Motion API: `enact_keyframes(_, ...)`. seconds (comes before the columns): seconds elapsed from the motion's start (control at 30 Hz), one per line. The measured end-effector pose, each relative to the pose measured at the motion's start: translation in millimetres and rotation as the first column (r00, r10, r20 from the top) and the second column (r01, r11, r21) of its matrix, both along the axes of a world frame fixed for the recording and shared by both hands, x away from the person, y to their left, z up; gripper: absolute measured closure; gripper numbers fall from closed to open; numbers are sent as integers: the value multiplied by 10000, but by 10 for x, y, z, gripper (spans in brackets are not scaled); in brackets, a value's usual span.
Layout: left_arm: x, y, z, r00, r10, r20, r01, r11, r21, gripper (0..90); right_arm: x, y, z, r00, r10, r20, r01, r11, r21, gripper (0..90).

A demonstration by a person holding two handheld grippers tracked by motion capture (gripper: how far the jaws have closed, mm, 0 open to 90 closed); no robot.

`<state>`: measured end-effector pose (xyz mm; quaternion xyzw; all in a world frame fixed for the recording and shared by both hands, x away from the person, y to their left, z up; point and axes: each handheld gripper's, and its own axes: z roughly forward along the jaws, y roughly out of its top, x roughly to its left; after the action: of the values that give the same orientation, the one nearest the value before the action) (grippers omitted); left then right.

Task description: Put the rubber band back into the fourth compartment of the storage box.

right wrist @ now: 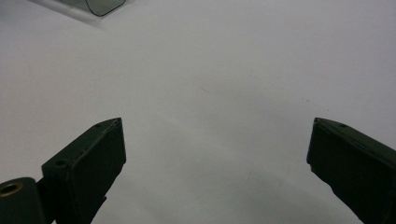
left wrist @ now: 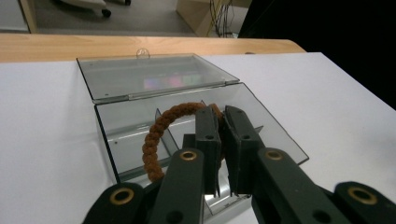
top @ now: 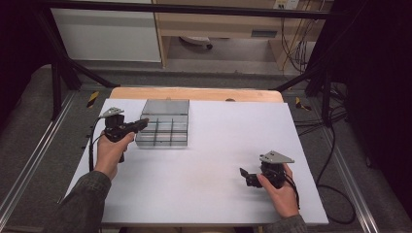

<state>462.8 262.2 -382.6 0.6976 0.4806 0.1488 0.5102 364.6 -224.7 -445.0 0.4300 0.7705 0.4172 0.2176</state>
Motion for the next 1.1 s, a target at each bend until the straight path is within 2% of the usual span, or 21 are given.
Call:
enact_keyframes(0.1,-2,24,-26,10000,46,-13,-46,10000,-35,846,-2,5,-4,10000,-2,-85,2,10000,-5,42)
enact_keyframes(0.23,-7,118,-96,9991,296,-317,-302,9994,-193,846,7,5,-12,10000,-30,-72,29,9999,-136,42)
enact_keyframes(0.57,5,267,-122,9957,644,-660,-688,9954,-662,846,3,-4,-9,9999,-144,-63,143,9998,-156,47)
enact_keyframes(0.93,-17,257,-234,9937,593,-946,-686,9928,-983,846,0,1,-8,9999,-128,-74,126,9998,-166,47)
enact_keyframes(1.1,-30,230,-241,9942,511,-944,-598,9940,-920,846,1,0,-9,9999,-126,-80,125,9998,-159,48)
